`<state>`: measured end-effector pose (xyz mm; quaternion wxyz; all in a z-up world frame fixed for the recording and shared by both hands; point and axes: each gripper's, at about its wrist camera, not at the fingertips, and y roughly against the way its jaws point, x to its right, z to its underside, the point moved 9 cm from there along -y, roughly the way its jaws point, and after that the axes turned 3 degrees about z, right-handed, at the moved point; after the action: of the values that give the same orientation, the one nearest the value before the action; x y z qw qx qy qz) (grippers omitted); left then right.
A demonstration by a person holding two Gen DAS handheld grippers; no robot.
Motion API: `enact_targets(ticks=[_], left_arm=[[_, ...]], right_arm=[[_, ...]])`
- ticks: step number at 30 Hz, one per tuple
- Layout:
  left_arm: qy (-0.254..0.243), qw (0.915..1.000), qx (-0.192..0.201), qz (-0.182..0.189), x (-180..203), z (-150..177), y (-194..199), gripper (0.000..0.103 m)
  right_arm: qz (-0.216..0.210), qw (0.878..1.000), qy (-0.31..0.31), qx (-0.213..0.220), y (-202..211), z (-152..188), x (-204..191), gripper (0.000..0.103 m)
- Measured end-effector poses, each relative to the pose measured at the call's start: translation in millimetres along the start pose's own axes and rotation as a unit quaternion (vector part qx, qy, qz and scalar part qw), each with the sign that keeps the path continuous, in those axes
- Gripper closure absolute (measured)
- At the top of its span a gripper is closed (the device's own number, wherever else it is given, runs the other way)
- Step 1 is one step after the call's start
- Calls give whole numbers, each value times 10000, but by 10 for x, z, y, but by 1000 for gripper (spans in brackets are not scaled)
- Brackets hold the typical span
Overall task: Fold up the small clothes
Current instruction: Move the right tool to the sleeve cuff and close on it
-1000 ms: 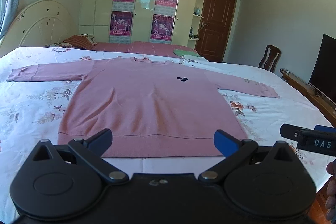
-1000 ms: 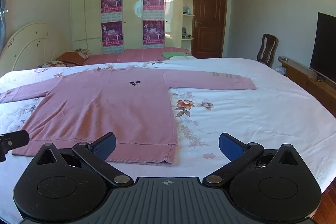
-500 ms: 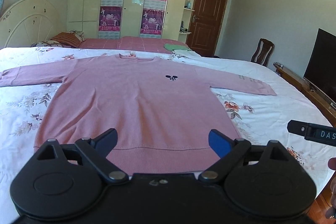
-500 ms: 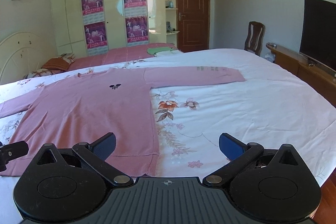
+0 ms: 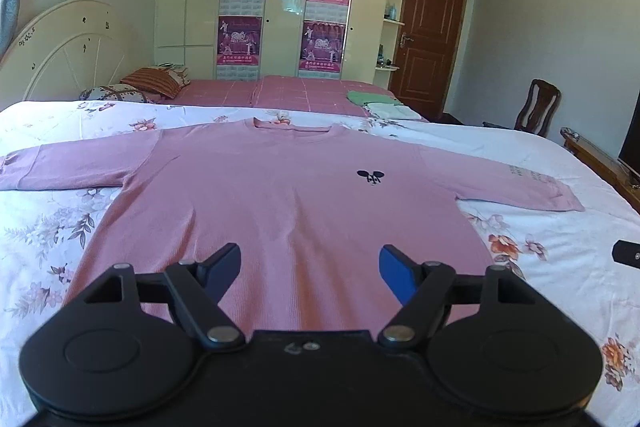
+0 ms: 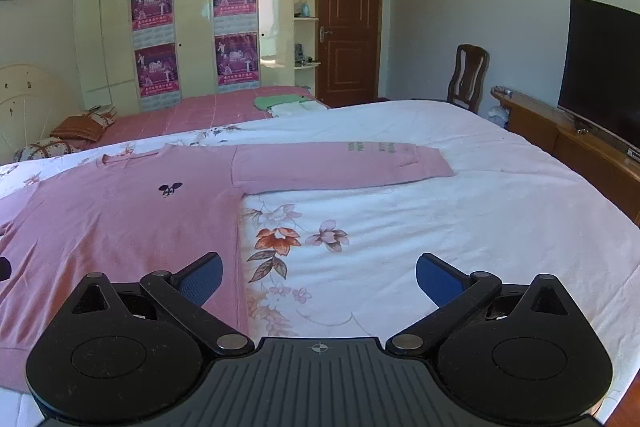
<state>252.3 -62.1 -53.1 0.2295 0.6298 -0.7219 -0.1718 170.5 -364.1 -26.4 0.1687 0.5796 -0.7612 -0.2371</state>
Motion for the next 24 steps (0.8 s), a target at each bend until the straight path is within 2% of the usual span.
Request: enact_targets(ticks=[4, 5, 6, 7, 13, 19, 22, 24], left_arm=[[14, 9998, -88, -170, -87, -117, -267, 28], [3, 9997, -104, -224, -106, -140, -334, 27], [-19, 9996, -108, -275, -128, -158, -388, 27], [-53, 9993, -126, -362, -159, -175, -458, 26], [-56, 9968, -186, -779, -368, -267, -883, 25], [-51, 9928, -349, -1140, -506, -330, -1336, 29], [-107, 9913, -379, -1259, -522, -347, -1465, 29], [-149, 9903, -441, -1311, -526, -328, -1548, 29]], right_arm=[[44, 10000, -82, 4, -307, -152, 49, 1], [63, 9999, -115, 9, -394, -198, 74, 5], [87, 9999, -133, -23, -477, -232, 86, 21], [145, 9997, -163, -62, -573, -264, 115, 23], [263, 9989, -395, 13, -1068, -506, 349, 23], [338, 9954, -898, 41, -1658, -706, 757, 24], [362, 9915, -1253, -9, -1973, -770, 1008, 39], [431, 9873, -1529, -29, -2173, -815, 1194, 39]])
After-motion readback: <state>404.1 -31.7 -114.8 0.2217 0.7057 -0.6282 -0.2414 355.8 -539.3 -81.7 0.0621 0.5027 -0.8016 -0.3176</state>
